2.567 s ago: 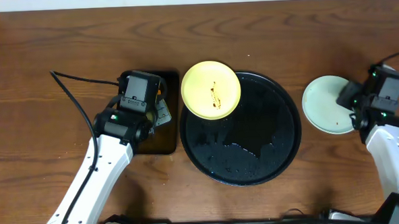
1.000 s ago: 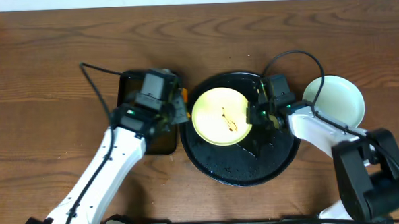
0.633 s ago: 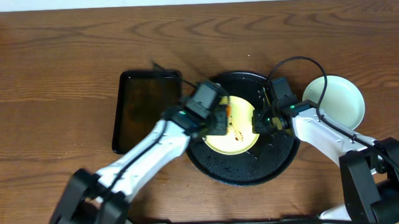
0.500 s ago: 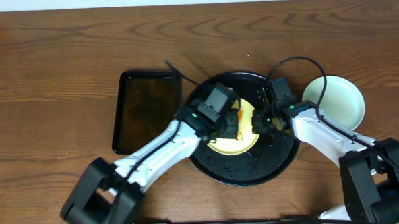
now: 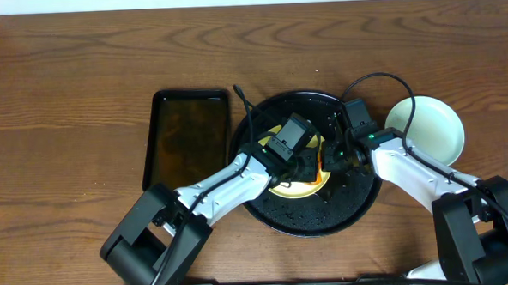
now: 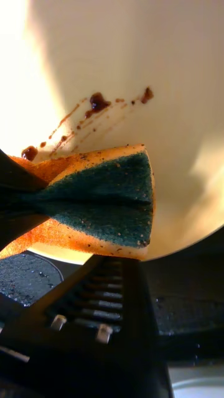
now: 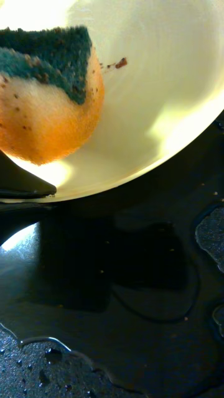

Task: Clean dirty plates on tray and stack at the side
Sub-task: 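Hold the yellow plate with right gripper and scrub it with sponge, then return the sponge to the black water tray with the left gripper, then lift the yellow plate with right gripper and stack it on green plates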

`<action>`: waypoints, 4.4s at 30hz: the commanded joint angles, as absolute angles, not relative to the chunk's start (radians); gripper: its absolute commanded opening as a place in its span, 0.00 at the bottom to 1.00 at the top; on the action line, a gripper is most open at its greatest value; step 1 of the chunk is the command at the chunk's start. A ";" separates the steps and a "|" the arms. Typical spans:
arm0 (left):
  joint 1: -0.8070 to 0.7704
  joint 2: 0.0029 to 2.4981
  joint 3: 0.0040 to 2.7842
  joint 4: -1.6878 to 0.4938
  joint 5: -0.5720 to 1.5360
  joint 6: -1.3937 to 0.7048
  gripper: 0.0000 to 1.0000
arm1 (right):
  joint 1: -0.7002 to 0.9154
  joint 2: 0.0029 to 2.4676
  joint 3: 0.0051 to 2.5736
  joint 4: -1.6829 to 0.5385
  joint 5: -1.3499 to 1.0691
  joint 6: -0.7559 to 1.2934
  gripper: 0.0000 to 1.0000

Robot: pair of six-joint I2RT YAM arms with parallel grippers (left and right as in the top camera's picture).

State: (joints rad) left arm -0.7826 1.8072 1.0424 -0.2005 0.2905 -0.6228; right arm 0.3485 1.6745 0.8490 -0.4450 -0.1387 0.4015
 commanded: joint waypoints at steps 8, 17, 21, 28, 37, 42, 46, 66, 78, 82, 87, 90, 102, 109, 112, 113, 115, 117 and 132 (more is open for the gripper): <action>-0.787 1.903 1.045 -0.204 0.247 -0.673 0.08 | 0.361 1.679 0.836 -0.465 -0.125 0.388 0.01; -0.653 1.901 1.045 -0.228 0.014 -0.637 0.07 | 0.361 1.679 0.836 -0.490 -0.135 0.388 0.01; -0.619 1.864 1.045 -0.258 0.030 -0.598 0.08 | 0.361 1.679 0.836 -0.490 -0.136 0.388 0.01; -0.616 1.631 1.046 -0.350 0.109 -0.550 0.08 | 0.361 1.679 0.836 -0.437 -0.134 0.387 0.07; -0.496 1.398 1.045 -0.584 -0.134 -0.543 0.07 | 0.361 1.695 0.833 -0.401 -0.136 0.388 0.01; -0.355 1.426 1.045 -0.621 -0.114 -0.474 0.07 | 0.361 1.699 0.832 -0.397 -0.136 0.388 0.01; -0.263 1.502 1.045 -0.611 -0.105 -0.359 0.07 | 0.361 1.699 0.832 -0.392 -0.136 0.388 0.01; -0.032 1.714 1.081 -0.606 0.212 -0.196 0.73 | 0.361 1.698 0.832 -0.376 -0.135 0.388 0.01; -0.063 1.450 1.081 -0.673 0.244 -0.203 0.73 | 0.361 1.662 0.841 -0.298 -0.130 0.307 0.01; -0.063 1.436 1.080 -0.701 0.244 -0.203 0.73 | 0.361 1.565 0.850 -0.299 -0.057 0.242 0.01; -0.063 1.436 1.079 -0.707 0.244 -0.203 0.74 | 0.361 1.416 0.850 -0.302 0.073 0.119 0.01; -0.063 1.436 1.079 -0.707 0.244 -0.203 0.73 | 0.361 1.337 0.850 -0.301 0.185 -0.012 0.01; -0.063 1.436 1.079 -0.706 0.244 -0.203 0.73 | 0.460 1.200 0.850 -0.202 0.681 -0.378 0.01; -0.063 1.436 1.079 -0.706 0.244 -0.203 0.74 | 0.639 1.200 0.850 -0.093 0.881 -0.570 0.01; -0.063 1.436 1.079 -0.706 0.244 -0.203 0.74 | 0.672 1.200 0.850 -0.060 0.920 -0.593 0.01; -0.063 1.436 1.079 -0.706 0.244 -0.203 0.74 | 0.672 1.200 0.850 -0.059 0.920 -0.593 0.01; -0.063 1.436 1.079 -0.706 0.244 -0.203 0.74 | 0.667 1.200 0.850 -0.059 0.921 -0.580 0.01; -0.063 1.436 1.079 -0.706 0.244 -0.203 0.74 | 0.645 1.201 0.850 -0.062 0.930 -0.504 0.01; -0.063 1.436 1.079 -0.706 0.244 -0.203 0.78 | -0.029 1.217 0.850 -0.262 0.471 0.146 0.01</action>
State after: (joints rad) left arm -0.0624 1.4410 1.0607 -0.7029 0.2375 -0.2085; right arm 0.1059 1.2125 0.8387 -0.2562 0.6518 -0.0196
